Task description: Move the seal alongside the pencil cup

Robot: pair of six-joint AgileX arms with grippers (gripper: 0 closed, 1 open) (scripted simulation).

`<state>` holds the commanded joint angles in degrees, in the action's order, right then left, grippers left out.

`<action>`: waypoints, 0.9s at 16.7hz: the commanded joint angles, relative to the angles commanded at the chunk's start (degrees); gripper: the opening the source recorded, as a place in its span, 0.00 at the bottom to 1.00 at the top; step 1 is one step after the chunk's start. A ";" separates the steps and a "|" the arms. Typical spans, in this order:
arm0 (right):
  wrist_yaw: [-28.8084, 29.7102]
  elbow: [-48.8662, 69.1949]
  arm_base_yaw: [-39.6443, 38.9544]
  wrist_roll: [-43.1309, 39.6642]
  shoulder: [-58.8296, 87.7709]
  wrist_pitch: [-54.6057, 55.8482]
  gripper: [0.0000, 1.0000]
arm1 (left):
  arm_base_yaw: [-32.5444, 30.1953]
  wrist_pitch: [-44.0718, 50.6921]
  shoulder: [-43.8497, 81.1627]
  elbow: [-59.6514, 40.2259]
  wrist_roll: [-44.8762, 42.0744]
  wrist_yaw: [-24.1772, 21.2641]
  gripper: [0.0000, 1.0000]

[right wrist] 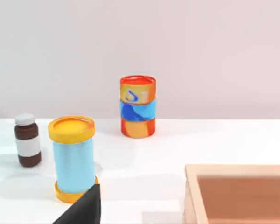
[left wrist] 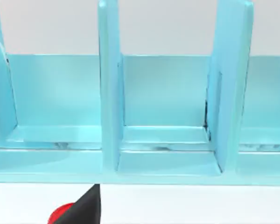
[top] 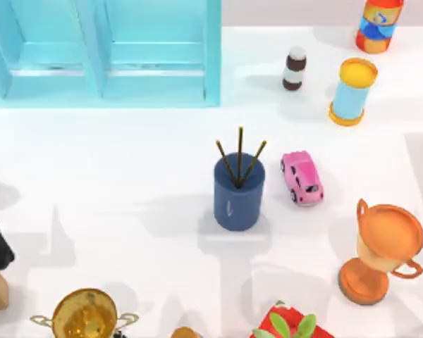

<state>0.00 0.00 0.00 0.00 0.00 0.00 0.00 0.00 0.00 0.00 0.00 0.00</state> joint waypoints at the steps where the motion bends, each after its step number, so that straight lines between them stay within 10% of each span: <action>1: 0.00 0.00 0.00 0.00 0.00 0.00 1.00 | 0.00 0.00 0.00 0.00 0.00 0.00 1.00; 7: 0.00 0.00 0.00 0.00 0.00 0.00 1.00 | 1.20 7.18 8.74 -8.93 -1.30 0.08 1.00; 15: 0.00 0.00 0.00 0.00 0.00 0.00 1.00 | 5.16 35.49 51.35 -46.79 -6.00 -0.11 1.00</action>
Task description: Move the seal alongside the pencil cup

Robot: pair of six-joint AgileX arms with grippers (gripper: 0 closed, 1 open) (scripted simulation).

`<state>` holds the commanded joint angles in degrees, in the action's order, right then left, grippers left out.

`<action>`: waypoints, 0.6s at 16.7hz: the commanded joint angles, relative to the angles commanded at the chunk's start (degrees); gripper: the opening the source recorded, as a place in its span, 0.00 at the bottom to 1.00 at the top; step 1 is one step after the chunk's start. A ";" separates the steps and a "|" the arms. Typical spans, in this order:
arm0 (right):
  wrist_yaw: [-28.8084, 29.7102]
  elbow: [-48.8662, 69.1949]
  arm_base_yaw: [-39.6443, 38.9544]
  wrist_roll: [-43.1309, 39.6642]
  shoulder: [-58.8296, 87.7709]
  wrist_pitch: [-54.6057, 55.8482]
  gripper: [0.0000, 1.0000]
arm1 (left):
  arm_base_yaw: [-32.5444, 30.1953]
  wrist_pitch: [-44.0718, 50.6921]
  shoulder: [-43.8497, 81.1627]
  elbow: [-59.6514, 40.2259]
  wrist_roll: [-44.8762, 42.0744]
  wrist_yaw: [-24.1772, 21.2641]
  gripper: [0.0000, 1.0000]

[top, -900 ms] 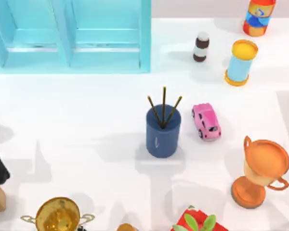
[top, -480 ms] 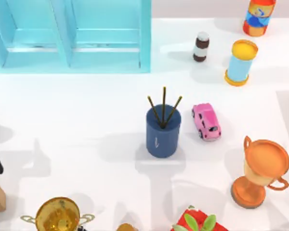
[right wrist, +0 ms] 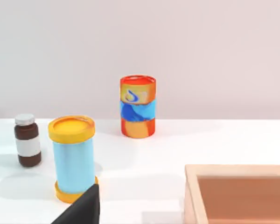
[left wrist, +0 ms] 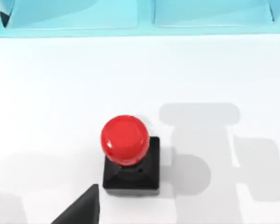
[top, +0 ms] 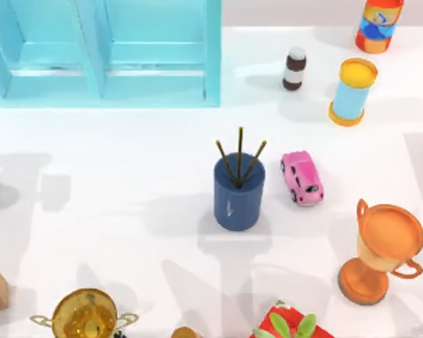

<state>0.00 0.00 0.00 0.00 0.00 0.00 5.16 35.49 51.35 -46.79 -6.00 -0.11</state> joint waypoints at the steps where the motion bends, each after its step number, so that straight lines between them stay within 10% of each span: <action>1: 0.00 0.00 0.00 0.00 0.00 0.00 1.00 | 0.58 4.16 6.57 -5.20 -0.65 -0.01 1.00; 10: 0.00 0.00 0.00 0.00 0.00 0.00 1.00 | 5.10 35.03 51.87 -44.40 -5.69 0.06 1.00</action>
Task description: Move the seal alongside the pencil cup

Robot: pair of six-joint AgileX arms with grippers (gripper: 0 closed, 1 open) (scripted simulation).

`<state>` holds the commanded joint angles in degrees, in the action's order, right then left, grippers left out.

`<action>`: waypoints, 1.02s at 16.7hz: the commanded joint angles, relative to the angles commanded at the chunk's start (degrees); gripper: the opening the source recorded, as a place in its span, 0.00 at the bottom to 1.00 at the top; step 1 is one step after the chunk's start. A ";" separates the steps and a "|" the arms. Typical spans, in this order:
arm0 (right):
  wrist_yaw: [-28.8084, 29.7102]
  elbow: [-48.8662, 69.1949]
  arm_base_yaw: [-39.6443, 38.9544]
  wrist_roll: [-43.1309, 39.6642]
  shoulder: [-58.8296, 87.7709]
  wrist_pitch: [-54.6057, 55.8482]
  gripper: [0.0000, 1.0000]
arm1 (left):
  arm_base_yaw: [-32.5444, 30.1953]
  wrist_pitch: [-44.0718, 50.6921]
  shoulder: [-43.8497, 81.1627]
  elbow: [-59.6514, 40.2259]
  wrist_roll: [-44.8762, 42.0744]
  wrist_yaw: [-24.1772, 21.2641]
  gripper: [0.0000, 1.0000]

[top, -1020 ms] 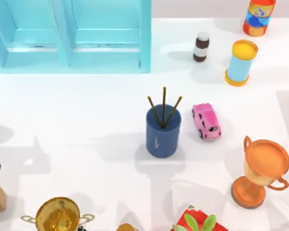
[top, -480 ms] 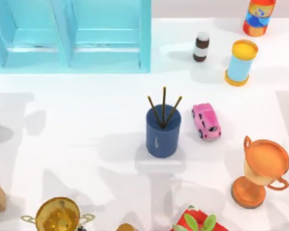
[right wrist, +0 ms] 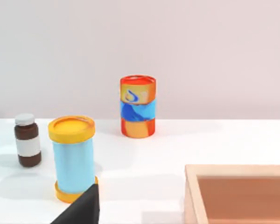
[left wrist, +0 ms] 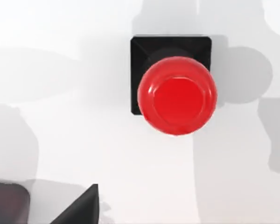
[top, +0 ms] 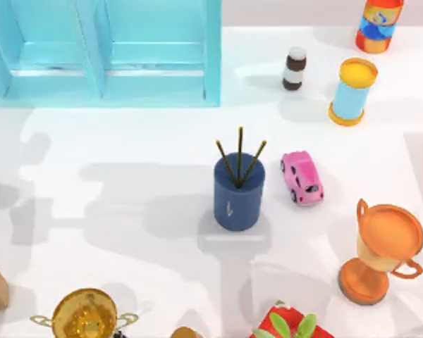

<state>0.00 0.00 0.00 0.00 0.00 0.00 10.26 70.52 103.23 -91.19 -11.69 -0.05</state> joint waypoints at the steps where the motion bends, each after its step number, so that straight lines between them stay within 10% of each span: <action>1: 0.00 0.00 0.00 0.00 0.00 0.00 1.00 | 0.34 2.12 3.35 -3.33 -0.38 -0.01 1.00; 17: 0.00 0.00 0.00 0.00 0.00 0.00 1.00 | 1.26 -2.05 13.30 -3.93 -1.39 -0.06 1.00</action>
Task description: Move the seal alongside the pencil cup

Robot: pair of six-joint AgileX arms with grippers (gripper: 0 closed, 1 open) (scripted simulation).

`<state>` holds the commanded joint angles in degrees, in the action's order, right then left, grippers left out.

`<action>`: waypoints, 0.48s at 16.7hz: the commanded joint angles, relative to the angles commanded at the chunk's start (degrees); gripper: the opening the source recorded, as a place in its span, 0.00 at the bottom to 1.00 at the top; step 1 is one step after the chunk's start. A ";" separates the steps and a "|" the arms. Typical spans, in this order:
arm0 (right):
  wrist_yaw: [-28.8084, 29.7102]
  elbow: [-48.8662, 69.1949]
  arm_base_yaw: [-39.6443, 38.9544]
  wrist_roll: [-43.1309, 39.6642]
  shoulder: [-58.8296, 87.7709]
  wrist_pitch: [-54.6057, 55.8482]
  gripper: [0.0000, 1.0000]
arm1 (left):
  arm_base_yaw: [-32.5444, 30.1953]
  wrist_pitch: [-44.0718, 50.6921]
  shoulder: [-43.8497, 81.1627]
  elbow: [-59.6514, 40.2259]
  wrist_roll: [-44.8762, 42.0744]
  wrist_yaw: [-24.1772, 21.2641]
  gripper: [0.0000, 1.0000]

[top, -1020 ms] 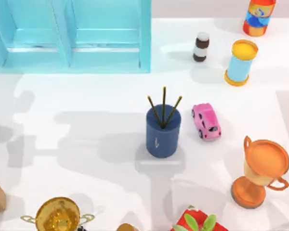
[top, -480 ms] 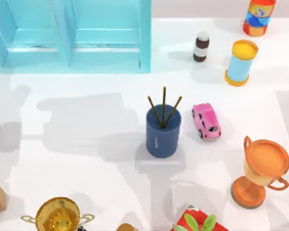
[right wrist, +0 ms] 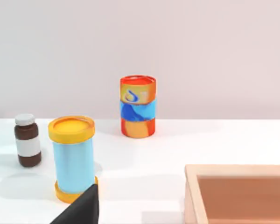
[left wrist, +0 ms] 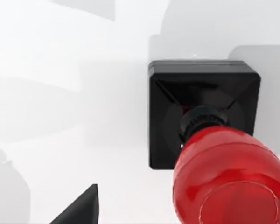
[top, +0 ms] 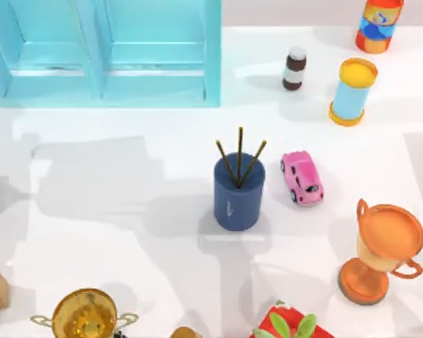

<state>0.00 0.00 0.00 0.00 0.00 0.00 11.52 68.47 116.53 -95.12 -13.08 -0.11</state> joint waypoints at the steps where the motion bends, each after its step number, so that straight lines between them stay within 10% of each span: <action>1: 0.00 0.00 0.00 0.00 0.00 0.00 1.00 | 0.04 -3.23 0.47 2.31 -0.05 0.00 1.00; 8: 0.00 0.00 0.00 0.00 0.00 0.00 1.00 | 0.22 -11.49 2.12 9.51 -0.24 -0.02 1.00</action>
<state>0.00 0.00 0.00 0.00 0.00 0.00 11.74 56.98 118.65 -85.60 -13.32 -0.12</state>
